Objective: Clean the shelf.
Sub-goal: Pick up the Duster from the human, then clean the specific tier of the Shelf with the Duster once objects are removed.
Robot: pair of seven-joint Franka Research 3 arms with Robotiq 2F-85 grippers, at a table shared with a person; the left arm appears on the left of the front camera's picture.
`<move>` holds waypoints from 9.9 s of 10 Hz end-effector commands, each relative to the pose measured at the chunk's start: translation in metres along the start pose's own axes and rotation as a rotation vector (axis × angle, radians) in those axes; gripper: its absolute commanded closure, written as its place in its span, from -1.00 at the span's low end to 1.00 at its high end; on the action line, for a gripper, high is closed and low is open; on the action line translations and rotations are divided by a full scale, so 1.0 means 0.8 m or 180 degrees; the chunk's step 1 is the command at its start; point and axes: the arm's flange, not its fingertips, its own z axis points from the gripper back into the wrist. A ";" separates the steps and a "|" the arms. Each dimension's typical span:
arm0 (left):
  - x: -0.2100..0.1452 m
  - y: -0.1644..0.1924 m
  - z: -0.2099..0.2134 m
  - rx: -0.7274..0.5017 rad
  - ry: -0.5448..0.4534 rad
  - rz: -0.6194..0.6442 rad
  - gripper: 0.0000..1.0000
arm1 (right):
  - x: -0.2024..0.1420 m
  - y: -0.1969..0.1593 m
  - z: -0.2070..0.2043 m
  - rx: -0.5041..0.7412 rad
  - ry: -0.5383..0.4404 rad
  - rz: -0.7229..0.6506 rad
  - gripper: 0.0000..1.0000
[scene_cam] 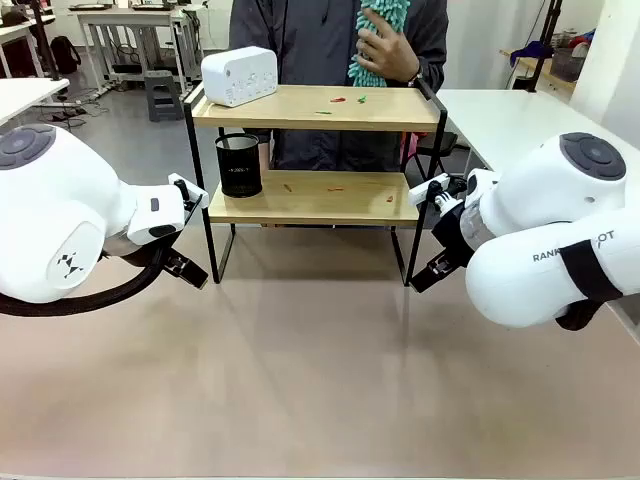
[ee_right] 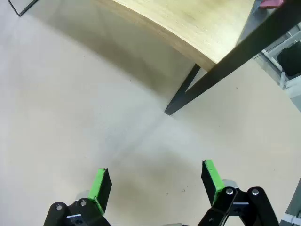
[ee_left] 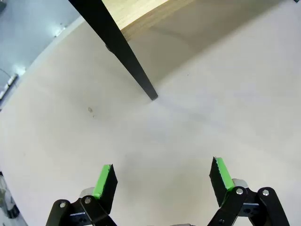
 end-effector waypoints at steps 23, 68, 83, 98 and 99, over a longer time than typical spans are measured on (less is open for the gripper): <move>-0.263 0.294 0.239 -0.2187 -0.1646 0.2426 -1.00 | -0.316 -0.283 0.258 0.2067 -0.0921 -0.3884 -1.00; -0.263 0.294 0.239 -0.2187 -0.1646 0.2426 -1.00 | -0.290 -0.223 0.385 0.2087 -0.0183 -0.2570 1.00; -0.263 0.294 0.239 -0.2187 -0.1646 0.2426 -1.00 | -0.232 -0.234 0.457 0.1516 -0.0605 -0.2300 0.74; -0.263 0.294 0.239 -0.2187 -0.1646 0.2426 -1.00 | 0.090 -0.064 0.424 -0.0103 -0.0642 -0.0982 0.74; -0.263 0.294 0.239 -0.2187 -0.1646 0.2426 -1.00 | 0.118 -0.060 0.416 -0.0144 -0.0644 -0.0980 0.74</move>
